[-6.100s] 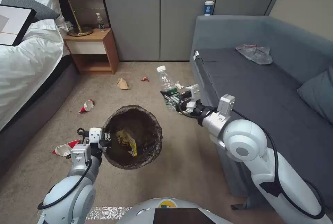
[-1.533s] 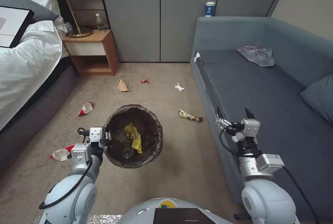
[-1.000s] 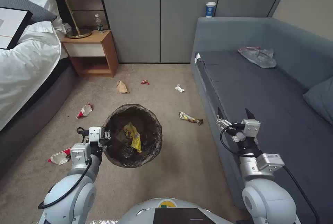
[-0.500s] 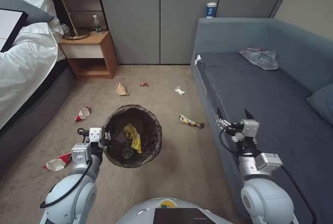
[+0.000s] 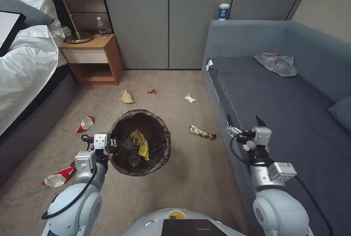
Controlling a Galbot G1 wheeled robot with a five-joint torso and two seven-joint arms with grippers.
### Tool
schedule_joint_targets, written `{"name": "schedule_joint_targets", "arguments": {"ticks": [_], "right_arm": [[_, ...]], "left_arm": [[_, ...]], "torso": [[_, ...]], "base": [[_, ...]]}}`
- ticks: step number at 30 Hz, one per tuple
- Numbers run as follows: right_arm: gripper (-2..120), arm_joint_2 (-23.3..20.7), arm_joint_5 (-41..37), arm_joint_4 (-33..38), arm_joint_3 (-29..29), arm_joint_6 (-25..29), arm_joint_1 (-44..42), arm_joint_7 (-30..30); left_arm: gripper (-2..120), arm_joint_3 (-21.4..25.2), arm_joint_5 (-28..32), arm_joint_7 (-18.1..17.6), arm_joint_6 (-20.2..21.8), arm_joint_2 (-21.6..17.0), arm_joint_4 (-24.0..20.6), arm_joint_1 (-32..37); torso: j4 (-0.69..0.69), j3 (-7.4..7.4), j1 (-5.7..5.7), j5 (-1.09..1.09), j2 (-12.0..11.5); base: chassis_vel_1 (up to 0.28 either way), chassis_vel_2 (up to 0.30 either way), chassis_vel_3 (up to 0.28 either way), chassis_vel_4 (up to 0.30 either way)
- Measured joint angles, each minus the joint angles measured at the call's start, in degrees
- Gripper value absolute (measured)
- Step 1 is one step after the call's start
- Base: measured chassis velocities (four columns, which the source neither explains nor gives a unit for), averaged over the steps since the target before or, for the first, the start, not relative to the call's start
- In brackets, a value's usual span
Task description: Pick up the trash bin, then pick up the garbage from the floor and place it into the trash bin.
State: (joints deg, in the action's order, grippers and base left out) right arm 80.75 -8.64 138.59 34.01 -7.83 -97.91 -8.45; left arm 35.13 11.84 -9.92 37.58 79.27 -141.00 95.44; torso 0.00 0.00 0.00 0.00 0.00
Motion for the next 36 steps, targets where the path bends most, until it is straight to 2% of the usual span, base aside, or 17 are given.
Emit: {"name": "schedule_joint_targets", "arguments": {"ticks": [36], "right_arm": [[100,0.2,0.0,-0.2,-0.5,0.0,-0.3,-0.2]], "left_arm": [[2,0.3,0.2,0.2,0.0,-0.1,-0.1,0.0]], "torso": [[0.0,0.0,0.0,0.0,0.0]], "base": [[-0.087,0.086,0.084,-0.083]]}}
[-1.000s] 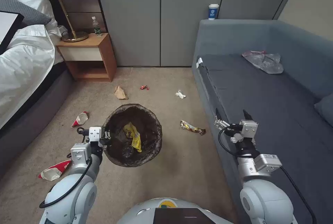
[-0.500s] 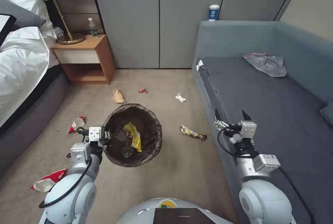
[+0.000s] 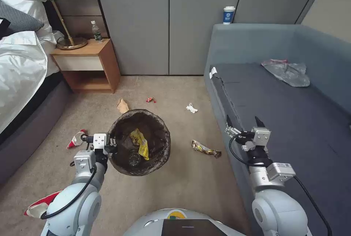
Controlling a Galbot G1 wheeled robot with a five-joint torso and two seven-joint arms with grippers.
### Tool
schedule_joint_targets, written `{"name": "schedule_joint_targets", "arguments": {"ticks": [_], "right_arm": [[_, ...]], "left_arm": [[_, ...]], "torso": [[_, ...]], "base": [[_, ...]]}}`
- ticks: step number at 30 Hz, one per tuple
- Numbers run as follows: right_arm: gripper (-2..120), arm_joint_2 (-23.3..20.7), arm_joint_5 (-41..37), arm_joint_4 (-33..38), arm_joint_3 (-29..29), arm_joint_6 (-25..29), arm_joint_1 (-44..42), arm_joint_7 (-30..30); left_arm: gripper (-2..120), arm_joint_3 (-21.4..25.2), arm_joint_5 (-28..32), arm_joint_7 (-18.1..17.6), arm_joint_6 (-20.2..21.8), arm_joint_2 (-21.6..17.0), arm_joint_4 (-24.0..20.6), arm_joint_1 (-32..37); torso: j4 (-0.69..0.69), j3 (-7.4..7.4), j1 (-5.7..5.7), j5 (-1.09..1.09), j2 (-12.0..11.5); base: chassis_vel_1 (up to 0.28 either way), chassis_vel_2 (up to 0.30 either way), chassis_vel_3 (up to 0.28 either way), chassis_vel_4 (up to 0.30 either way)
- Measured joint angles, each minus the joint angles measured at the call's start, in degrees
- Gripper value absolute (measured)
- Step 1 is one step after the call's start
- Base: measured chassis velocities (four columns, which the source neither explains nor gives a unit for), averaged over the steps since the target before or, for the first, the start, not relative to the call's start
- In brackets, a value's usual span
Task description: Pick up the trash bin, then pick up the garbage from the floor and place it into the trash bin.
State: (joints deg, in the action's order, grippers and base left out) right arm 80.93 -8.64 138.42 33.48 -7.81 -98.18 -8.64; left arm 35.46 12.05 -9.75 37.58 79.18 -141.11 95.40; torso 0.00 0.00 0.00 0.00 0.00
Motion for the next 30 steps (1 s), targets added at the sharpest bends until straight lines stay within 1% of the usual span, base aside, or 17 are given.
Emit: {"name": "schedule_joint_targets", "arguments": {"ticks": [25,30], "right_arm": [[100,-0.1,0.1,0.5,-0.6,0.0,-0.5,-0.2],[100,-1.6,-0.7,0.2,-0.6,-1.2,0.1,-0.7]], "left_arm": [[2,-0.2,-0.1,0.0,0.0,0.1,-0.5,0.2],[2,-0.1,-0.1,0.0,0.0,0.1,-0.7,0.2]], "torso": [[0.0,0.0,0.0,-0.01,0.0],[-0.01,0.0,0.0,0.0,0.0]], "base": [[-0.094,0.09,0.096,-0.087],[-0.006,0.007,0.013,-0.008]]}}
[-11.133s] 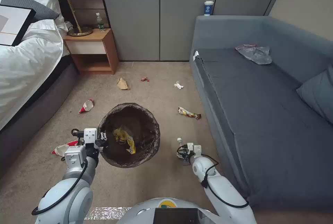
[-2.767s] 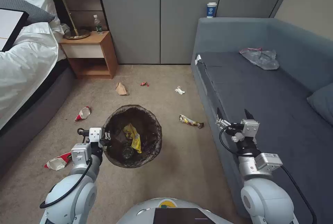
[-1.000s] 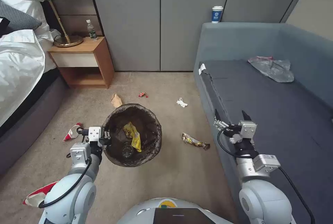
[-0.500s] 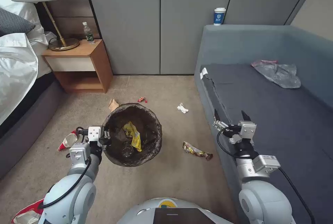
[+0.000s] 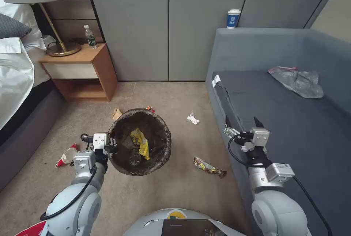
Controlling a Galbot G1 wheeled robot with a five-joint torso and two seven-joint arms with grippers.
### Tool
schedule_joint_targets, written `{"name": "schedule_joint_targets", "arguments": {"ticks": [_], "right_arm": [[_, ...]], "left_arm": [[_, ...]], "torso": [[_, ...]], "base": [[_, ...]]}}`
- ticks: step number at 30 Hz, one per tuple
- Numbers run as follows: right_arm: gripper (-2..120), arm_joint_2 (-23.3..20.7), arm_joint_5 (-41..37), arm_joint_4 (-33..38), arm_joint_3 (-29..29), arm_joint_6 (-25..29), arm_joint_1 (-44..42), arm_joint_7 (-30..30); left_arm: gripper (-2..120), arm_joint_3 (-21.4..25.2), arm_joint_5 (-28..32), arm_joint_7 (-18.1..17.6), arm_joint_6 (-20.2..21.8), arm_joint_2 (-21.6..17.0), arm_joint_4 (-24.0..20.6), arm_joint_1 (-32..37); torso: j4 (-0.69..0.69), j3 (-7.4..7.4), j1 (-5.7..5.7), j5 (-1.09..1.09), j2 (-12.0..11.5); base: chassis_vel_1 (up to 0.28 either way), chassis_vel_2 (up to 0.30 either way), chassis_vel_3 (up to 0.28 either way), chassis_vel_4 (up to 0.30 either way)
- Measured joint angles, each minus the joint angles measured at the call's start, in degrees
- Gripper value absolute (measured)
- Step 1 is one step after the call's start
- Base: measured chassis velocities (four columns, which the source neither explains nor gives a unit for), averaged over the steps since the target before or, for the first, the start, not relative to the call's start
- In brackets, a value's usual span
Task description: Pick up the trash bin, then pick up the garbage from the floor and place it into the trash bin.
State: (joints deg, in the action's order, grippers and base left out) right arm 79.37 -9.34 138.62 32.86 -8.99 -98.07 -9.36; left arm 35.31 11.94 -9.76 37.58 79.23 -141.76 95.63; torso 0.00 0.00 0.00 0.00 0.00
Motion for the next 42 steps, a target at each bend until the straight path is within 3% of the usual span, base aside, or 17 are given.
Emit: {"name": "schedule_joint_targets", "arguments": {"ticks": [10,14,15,18,20,26,27,35,42], "right_arm": [[100,-6.3,-6.2,-2.6,2.6,-5.2,5.1,2.6],[100,-11.0,-9.3,-4.4,2.8,-7.2,6.9,4.4],[100,-14.2,-11.0,-5.1,2.3,-8.0,7.9,4.7],[100,-16.6,-12.3,-5.5,1.8,-8.8,8.7,4.8],[100,-22.3,-15.6,-7.0,0.4,-11.0,11.1,5.5],[100,-26.5,-19.0,-9.0,-1.2,-13.3,13.4,6.8],[100,-29.5,-22.0,-10.8,-3.2,-14.9,15.5,7.7],[100,-37.0,-31.0,-17.2,-12.3,-21.0,24.6,10.5],[100,-39.3,-34.1,-25.9,-18.9,-25.0,33.5,16.8]], "left_arm": [[2,0.2,0.2,0.0,0.0,-0.3,-0.9,0.4],[2,0.3,0.3,0.0,0.0,-0.3,-1.3,0.7],[2,0.3,0.3,0.0,0.0,-0.3,-1.4,0.7],[2,0.3,0.3,0.0,0.0,-0.3,-1.5,0.8],[2,0.1,0.4,0.1,0.1,-0.3,-1.5,0.9],[2,0.1,0.4,0.1,0.1,-0.3,-1.5,0.9],[2,0.2,0.4,0.1,0.1,-0.3,-1.5,1.0],[2,0.4,0.6,0.1,0.2,-0.3,-1.5,1.0],[2,0.9,0.8,0.0,0.3,-0.5,-1.5,1.1]], "torso": [[0.0,0.0,0.0,-0.01,0.0],[-0.01,0.0,0.0,-0.02,0.0],[0.01,0.0,0.0,-0.02,0.0],[0.0,0.0,0.0,-0.02,0.0],[0.02,0.0,0.0,-0.01,0.0],[0.0,0.0,0.0,-0.01,0.0],[0.02,0.0,0.0,-0.01,0.0],[0.01,0.0,0.0,0.0,0.0],[0.01,0.01,0.0,0.0,0.0]], "base": [[0.0,0.0,0.0,0.0],[0.0,0.0,0.0,0.0],[0.0,0.0,0.0,0.0],[0.0,0.0,0.0,0.0],[0.0,0.0,0.0,0.0],[0.0,0.0,0.0,0.0],[0.0,0.0,0.0,0.0],[0.0,0.0,0.0,0.0],[0.0,0.0,0.0,0.0]]}}
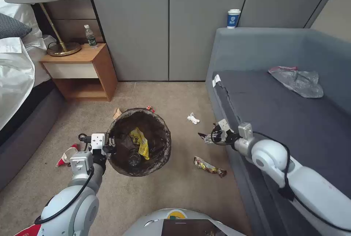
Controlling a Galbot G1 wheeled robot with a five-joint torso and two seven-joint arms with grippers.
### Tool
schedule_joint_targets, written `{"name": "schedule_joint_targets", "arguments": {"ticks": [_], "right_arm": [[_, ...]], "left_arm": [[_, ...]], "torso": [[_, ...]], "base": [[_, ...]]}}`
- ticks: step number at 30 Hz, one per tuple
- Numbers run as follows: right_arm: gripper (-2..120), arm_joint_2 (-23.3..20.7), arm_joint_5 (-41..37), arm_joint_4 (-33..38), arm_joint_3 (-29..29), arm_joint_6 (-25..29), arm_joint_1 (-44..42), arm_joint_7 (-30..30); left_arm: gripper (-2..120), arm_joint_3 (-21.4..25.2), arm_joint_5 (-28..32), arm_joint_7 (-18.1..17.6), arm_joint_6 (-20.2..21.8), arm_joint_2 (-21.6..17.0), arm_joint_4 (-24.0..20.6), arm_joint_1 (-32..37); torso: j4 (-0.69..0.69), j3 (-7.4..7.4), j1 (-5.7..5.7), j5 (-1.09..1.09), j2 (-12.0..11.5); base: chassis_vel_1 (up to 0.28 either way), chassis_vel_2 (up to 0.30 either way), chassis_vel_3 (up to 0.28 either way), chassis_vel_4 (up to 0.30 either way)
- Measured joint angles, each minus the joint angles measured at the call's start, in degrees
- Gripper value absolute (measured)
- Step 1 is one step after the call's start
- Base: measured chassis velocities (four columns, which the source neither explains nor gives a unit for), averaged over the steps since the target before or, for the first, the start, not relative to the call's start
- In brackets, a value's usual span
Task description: Pick up the trash bin, then pick up the garbage from the floor and place it into the trash bin.
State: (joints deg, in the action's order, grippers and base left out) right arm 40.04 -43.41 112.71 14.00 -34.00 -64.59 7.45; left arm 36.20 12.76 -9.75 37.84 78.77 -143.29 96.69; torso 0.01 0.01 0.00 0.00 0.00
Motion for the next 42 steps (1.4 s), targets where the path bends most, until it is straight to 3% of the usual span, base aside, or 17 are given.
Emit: {"name": "schedule_joint_targets", "arguments": {"ticks": [4,10,19,42], "right_arm": [[100,0.0,0.0,-5.0,-1.4,-1.8,2.3,4.0],[100,0.1,0.4,-7.6,-3.0,-2.5,2.3,4.8],[100,2.3,1.9,-10.5,-6.5,-3.3,2.9,2.7],[100,9.9,4.1,-27.2,-16.0,-4.2,8.6,-2.8]], "left_arm": [[2,0.0,0.0,0.0,0.0,0.0,0.0,0.2],[2,-0.1,-0.1,-0.1,0.1,0.2,0.0,0.1],[2,-1.0,-0.8,-0.1,0.1,1.1,0.0,-0.1],[2,-0.4,-0.8,-0.1,0.0,1.2,0.0,0.1]], "torso": [[-0.01,0.0,0.0,0.0,0.0],[-0.02,0.0,0.0,0.0,0.0],[-0.01,0.0,0.0,0.01,0.0],[-0.01,0.0,0.0,0.01,0.0]], "base": [[0.0,0.0,0.0,0.0],[0.0,0.0,0.0,0.0],[0.0,0.0,0.0,0.0],[0.0,0.0,0.0,0.0]]}}
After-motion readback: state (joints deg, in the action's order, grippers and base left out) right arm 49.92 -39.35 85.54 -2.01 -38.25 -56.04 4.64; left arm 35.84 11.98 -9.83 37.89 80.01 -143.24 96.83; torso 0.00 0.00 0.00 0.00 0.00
